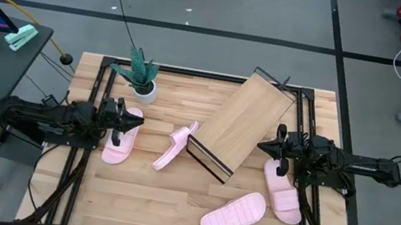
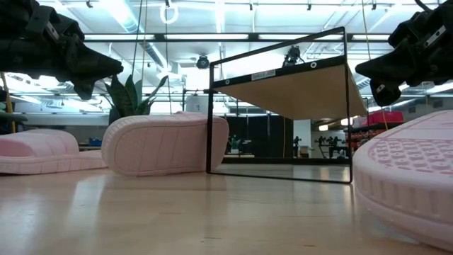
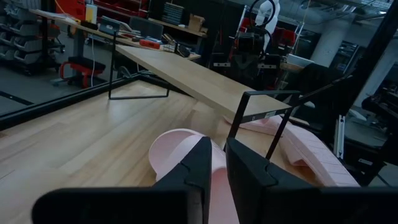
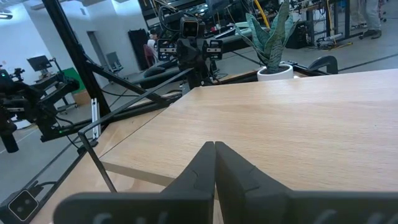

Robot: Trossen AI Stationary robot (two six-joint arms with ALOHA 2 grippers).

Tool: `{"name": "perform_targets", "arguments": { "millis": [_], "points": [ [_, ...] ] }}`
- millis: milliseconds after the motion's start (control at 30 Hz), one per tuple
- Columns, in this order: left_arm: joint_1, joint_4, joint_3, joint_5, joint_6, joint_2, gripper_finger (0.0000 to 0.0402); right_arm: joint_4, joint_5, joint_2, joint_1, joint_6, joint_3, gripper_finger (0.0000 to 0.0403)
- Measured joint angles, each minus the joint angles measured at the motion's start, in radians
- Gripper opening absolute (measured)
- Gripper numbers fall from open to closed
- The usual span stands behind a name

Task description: Pick and place slides into the shelf

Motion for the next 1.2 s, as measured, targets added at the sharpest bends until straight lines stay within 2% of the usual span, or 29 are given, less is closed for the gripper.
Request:
{"name": "perform_targets", "arguments": {
  "millis": [300,633,833,1033,1200],
  "points": [
    [0.000,0.000,0.000,0.000,0.000,0.000,0.0061,0.000,0.000,0.000,0.000,0.000,0.000,0.0014],
    [0.000,0.000,0.000,0.000,0.000,0.000,0.0051,0.000,0.000,0.000,0.000,0.002,0.000,0.0014],
    [0.000,0.005,0.000,0.000,0.002,0.000,0.0055,0.000,0.000,0.000,0.000,0.064,0.000,0.0014],
    [0.000,0.086,0.000,-0.029,0.059,0.000,0.0058,0.000,0.016,0.000,0.000,0.081,0.000,0.0014],
    [0.001,0.215,0.001,-0.130,0.083,0.001,0.0051,0.007,0.049,0.000,0.000,0.146,0.000,0.0014]
  ]
}}
